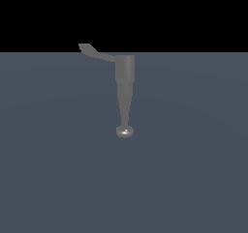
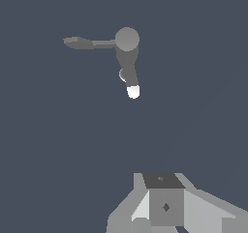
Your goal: Turn on the faucet by rotating a designated handle.
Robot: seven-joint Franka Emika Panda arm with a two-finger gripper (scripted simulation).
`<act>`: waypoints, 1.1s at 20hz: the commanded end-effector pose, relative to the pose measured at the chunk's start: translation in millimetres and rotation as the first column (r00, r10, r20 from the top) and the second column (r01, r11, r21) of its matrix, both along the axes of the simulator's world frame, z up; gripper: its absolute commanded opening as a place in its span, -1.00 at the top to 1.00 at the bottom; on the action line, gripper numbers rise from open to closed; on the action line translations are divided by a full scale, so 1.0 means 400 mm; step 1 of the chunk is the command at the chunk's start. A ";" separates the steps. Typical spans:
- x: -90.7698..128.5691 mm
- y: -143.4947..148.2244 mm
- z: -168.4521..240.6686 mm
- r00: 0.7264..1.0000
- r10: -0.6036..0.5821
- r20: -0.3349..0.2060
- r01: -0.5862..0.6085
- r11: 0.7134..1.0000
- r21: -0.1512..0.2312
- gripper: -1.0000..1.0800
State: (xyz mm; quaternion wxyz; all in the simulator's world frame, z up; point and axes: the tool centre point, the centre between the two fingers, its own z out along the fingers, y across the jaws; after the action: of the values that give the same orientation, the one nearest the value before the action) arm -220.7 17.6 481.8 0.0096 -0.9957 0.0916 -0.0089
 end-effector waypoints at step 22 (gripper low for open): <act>0.258 0.060 -0.103 0.861 -0.508 -0.015 0.508 0.861 -0.003 1.00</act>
State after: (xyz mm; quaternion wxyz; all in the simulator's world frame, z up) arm -124.1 39.6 444.2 0.0068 -0.9426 0.3338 -0.0038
